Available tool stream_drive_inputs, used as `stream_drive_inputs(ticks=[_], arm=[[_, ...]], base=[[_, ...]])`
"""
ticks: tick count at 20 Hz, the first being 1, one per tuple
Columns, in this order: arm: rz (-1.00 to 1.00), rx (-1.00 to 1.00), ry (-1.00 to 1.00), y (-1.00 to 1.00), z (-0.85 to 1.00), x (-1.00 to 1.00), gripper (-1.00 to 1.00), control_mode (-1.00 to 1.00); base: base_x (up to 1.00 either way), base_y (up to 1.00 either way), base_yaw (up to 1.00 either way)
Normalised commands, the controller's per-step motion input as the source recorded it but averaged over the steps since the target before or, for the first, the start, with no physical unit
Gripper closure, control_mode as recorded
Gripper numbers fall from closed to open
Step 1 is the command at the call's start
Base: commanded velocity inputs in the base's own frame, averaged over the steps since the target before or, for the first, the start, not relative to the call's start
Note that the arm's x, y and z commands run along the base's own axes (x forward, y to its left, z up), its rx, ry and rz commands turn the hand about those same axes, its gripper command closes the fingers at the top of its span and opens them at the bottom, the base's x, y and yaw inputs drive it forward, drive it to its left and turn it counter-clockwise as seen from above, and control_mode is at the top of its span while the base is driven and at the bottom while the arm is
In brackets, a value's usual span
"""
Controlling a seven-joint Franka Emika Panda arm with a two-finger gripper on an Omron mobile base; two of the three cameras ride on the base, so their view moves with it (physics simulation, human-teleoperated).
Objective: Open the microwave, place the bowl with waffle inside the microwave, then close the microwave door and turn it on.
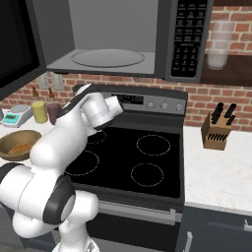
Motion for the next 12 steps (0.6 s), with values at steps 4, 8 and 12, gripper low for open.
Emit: stream_drive_inputs(ticks=[4, 8, 12], arm=[[0.01, -0.01, 0.05, 0.09, -0.04, 0.0, -1.0, -1.0], [0.02, -0.01, 0.01, 0.29, -0.19, 0.0, -1.0, -1.0], [0.01, -0.01, 0.0, 0.44, -0.18, 0.0, -1.0, -1.0]], base=[[0.0, 0.0, 0.0], [0.0, 0.0, 0.0], [0.0, 0.0, 0.0]])
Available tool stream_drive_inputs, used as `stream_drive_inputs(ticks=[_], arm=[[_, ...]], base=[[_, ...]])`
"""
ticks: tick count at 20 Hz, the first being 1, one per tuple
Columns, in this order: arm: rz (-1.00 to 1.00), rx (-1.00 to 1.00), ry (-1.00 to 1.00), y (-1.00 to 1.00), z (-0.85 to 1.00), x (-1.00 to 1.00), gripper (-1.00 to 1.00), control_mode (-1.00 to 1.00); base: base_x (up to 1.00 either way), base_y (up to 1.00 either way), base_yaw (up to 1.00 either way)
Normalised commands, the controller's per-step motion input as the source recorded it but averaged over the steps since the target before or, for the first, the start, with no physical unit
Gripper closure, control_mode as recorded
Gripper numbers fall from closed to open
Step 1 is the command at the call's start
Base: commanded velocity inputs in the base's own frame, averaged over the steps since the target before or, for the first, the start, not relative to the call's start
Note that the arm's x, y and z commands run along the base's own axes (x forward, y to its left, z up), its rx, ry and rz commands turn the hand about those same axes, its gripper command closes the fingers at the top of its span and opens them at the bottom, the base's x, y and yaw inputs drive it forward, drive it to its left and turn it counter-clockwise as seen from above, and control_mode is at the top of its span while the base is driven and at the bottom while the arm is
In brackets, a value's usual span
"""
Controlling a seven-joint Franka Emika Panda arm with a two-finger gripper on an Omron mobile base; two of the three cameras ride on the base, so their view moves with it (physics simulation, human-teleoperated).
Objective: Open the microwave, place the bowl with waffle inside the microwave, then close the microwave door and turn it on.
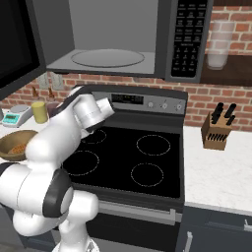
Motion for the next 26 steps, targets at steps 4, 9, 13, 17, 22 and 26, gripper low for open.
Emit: stream_drive_inputs(ticks=[4, 9, 13, 17, 22, 26], arm=[[0.01, -0.04, 0.0, 0.49, -0.19, 0.0, -1.0, -1.0], [0.0, -0.01, 0.0, 0.43, -0.21, 0.0, -1.0, -1.0], [0.0, -0.02, 0.0, 0.42, -0.24, 0.0, -1.0, -1.0], [0.0, -0.01, 0.0, 0.32, -0.19, 0.0, -1.0, -1.0], [0.0, -0.03, 0.0, 0.34, -0.17, 0.0, -1.0, -1.0], [0.0, -0.02, 0.0, 0.3, -0.14, 0.0, -1.0, -1.0]], base=[[0.0, 0.0, 0.0], [0.0, 0.0, 0.0], [0.0, 0.0, 0.0], [0.0, 0.0, 0.0], [0.0, 0.0, 0.0], [0.0, 0.0, 0.0]])
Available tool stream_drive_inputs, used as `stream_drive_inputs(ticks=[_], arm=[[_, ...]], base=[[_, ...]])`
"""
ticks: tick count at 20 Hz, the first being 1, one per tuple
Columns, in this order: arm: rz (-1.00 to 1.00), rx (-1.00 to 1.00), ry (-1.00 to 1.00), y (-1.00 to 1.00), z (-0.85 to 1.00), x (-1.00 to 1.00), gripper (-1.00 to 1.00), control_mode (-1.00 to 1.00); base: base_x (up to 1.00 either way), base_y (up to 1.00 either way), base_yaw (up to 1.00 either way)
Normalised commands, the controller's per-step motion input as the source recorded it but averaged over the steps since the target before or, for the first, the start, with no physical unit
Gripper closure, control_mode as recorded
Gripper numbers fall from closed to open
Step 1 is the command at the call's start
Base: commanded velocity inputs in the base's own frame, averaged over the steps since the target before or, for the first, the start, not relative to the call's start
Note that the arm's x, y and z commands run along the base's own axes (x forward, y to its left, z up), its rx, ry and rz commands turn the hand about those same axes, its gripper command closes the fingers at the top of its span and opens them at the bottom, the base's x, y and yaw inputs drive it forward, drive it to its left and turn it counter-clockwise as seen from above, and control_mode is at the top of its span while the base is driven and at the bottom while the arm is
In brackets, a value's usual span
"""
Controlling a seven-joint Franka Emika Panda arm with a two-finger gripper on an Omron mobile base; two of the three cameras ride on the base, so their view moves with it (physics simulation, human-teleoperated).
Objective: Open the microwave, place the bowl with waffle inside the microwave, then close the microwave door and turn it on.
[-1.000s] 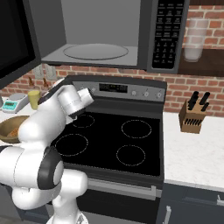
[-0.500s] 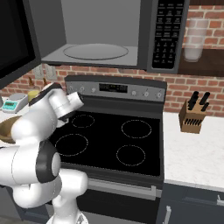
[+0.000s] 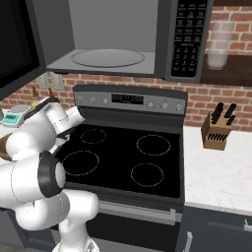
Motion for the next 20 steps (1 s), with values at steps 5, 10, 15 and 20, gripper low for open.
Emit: stream_drive_inputs(ticks=[5, 10, 15, 20], arm=[[0.0, -0.03, 0.0, 0.28, -0.17, 0.0, -1.0, -1.0], [0.0, -0.03, 0.0, 0.15, -0.15, 0.0, -1.0, -1.0], [0.0, -0.03, 0.0, 0.04, -0.13, 0.0, -1.0, -1.0], [0.0, -0.03, 0.0, 0.05, -0.14, 0.0, -1.0, -1.0]], base=[[0.0, 0.0, 0.0], [0.0, 0.0, 0.0], [0.0, 0.0, 0.0], [0.0, 0.0, 0.0]])
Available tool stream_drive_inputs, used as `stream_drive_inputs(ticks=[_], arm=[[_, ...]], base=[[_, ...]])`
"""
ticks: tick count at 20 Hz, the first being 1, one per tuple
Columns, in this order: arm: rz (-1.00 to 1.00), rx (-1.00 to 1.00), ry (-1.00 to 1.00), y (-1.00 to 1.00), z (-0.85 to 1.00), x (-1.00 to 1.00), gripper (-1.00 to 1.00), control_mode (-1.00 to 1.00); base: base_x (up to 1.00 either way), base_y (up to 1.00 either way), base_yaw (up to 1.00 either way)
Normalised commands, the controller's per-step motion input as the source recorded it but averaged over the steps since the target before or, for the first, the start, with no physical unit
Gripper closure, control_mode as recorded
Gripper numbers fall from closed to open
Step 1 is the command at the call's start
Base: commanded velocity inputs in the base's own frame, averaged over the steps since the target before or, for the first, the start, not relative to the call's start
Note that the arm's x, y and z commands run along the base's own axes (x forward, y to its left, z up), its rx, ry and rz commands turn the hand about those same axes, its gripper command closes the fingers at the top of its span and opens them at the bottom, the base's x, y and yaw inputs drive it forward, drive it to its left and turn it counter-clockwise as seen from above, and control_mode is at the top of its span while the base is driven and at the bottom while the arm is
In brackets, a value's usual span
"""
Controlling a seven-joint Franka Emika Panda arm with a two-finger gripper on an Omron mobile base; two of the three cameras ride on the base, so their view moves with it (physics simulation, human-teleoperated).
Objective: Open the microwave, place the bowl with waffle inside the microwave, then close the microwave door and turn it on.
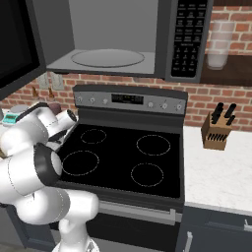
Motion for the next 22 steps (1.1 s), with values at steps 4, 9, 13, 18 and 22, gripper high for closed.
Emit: stream_drive_inputs(ticks=[4, 9, 13, 18, 22], arm=[[0.0, -0.04, 0.0, 0.1, -0.19, 0.0, -1.0, -1.0], [0.0, -0.02, 0.0, 0.08, -0.16, 0.02, -1.0, -1.0], [0.0, 0.0, 0.0, 0.07, -0.12, 0.05, -1.0, -1.0], [0.0, 0.0, 0.0, 0.03, -0.07, 0.18, -1.0, -1.0], [0.0, 0.0, 0.0, 0.01, -0.07, 0.2, -1.0, -1.0]], base=[[0.0, 0.0, 0.0], [0.0, 0.0, 0.0], [0.0, 0.0, 0.0], [0.0, 0.0, 0.0], [0.0, 0.0, 0.0]])
